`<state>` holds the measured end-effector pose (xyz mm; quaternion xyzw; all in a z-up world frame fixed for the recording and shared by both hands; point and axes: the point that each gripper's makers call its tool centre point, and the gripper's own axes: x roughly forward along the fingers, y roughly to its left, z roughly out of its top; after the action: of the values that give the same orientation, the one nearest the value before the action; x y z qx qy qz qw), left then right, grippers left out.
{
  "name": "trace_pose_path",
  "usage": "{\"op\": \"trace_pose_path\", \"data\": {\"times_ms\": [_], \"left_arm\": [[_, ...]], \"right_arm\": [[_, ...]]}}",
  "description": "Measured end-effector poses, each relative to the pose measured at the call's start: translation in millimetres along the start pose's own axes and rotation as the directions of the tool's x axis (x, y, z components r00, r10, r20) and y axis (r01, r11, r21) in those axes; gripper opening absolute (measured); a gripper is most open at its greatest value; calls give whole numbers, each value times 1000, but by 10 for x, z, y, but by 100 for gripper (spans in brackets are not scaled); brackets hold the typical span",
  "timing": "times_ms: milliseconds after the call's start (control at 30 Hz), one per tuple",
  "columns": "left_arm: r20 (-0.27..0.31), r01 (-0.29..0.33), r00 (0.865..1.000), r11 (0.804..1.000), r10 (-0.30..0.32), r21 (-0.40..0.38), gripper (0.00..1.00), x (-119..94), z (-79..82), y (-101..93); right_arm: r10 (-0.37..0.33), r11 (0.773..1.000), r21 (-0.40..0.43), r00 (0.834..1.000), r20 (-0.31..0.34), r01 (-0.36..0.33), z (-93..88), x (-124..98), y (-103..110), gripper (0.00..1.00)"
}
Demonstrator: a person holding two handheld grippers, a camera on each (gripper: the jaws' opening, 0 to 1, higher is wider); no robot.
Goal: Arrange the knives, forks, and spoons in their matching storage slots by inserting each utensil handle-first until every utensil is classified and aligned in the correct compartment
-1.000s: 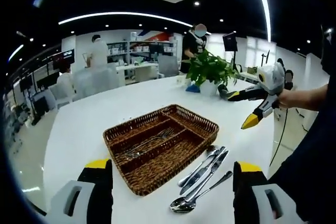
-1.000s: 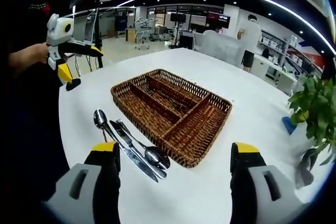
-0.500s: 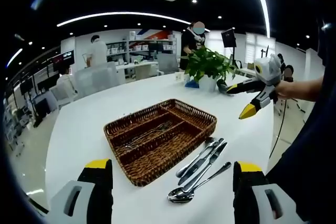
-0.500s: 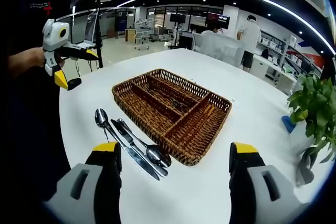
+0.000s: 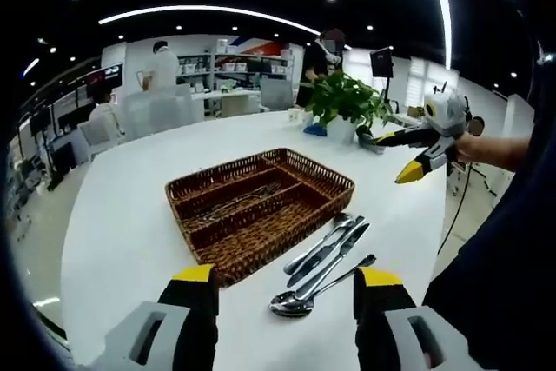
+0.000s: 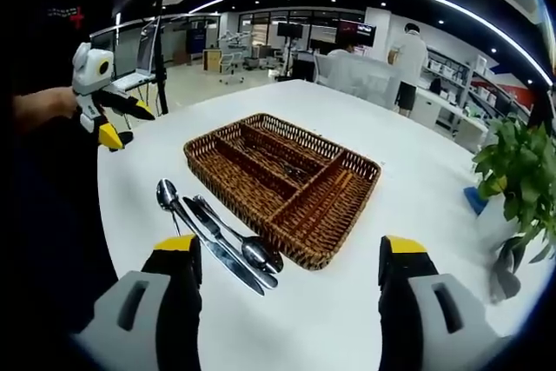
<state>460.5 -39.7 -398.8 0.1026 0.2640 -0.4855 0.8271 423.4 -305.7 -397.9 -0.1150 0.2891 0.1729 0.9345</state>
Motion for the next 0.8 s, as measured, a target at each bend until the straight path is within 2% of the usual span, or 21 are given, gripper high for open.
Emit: {"op": "trace_pose_path", "data": {"times_ms": [33,100,167,200,233,300,333,500,667,700,733,800], "left_arm": [[-14,6,1000,1000,-6,-4,54,13,-35,8],[-43,16,999,1000,-17,-12,49,39,-104,25],[-110,79,990,995,-86,-66,44,115,-290,11],[-141,103,983,990,-116,-94,42,169,-391,26],[-180,156,967,979,-179,-131,41,212,-511,-15],[-236,171,952,978,-195,-117,38,275,-661,47],[-255,193,941,972,-223,-137,36,296,-711,28],[-286,219,922,961,-260,-170,33,420,-821,52],[-301,221,912,953,-277,-209,33,543,-856,130],[-311,217,907,948,-283,-231,32,558,-881,147],[-320,231,893,933,-316,-277,32,572,-909,126],[-333,222,885,924,-324,-310,30,622,-944,173]], "right_arm": [[1,1000,-1,1000,0,-1,0,-1,3,86],[2,1000,-4,1000,-1,-2,0,-2,10,86],[2,1000,-5,1000,6,-2,21,-9,20,85],[1,1000,-2,1000,11,-1,34,-16,27,85],[-1,1000,-1,1000,8,1,13,-15,30,85],[1,1000,5,1000,7,-1,-1,-20,43,85],[1,1000,5,1000,6,-1,-7,-23,48,85],[-1,1000,13,1000,0,1,-43,-47,68,84],[-3,1000,15,1000,-1,3,-44,-66,101,84],[-3,1000,15,1000,-1,3,-43,-67,105,84],[0,1000,13,1000,-1,0,-37,-66,130,84],[2,1000,11,1000,-4,-2,-36,-64,148,84]]}}
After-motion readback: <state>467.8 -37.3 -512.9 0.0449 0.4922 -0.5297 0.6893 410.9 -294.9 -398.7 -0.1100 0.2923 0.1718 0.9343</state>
